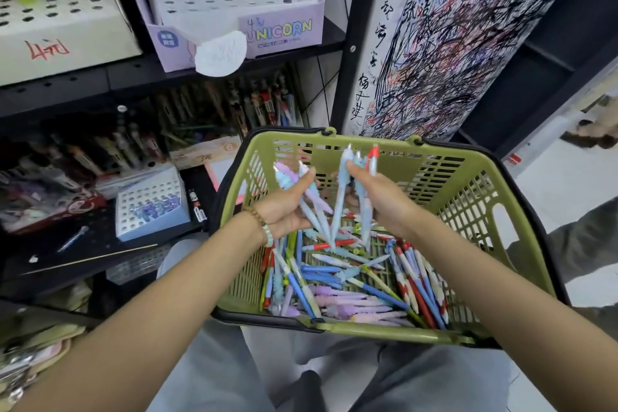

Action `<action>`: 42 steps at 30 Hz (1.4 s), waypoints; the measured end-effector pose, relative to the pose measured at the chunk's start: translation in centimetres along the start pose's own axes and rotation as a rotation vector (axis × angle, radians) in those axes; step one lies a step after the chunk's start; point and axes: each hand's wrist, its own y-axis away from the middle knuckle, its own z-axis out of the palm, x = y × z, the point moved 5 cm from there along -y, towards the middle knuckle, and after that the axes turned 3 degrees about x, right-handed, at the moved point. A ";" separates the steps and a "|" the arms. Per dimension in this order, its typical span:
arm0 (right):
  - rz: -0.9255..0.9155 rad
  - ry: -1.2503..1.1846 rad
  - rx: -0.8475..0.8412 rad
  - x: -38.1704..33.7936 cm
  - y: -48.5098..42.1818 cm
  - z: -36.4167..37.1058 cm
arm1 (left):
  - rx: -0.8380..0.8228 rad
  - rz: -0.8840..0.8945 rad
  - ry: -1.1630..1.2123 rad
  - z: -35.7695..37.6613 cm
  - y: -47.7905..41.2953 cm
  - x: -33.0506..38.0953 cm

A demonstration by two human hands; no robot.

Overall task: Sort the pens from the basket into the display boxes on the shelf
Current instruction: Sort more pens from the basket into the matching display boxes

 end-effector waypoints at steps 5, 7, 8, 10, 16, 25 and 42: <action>-0.112 0.115 0.034 -0.5 0.0 2.5 | -0.093 0.078 0.023 1.6 0.2 -0.6; -0.110 0.065 0.059 -0.9 -0.2 2.7 | -0.095 0.153 -0.002 1.4 0.2 -0.1; -0.105 0.080 0.082 -1.0 -0.4 2.6 | -0.102 0.180 -0.014 1.3 0.3 0.1; -0.091 0.130 0.103 -1.3 -0.7 2.5 | -0.111 0.221 -0.017 1.4 0.5 0.7; -0.163 -0.066 -0.056 -4.5 1.0 2.7 | -0.016 0.337 -0.164 1.2 2.2 4.0; -0.429 -0.215 -0.142 -14.0 2.1 4.7 | 0.072 0.623 -0.185 -6.0 11.2 12.9; -0.505 -0.156 -0.760 -30.2 2.5 30.9 | 0.850 0.992 -0.311 -30.6 32.4 21.1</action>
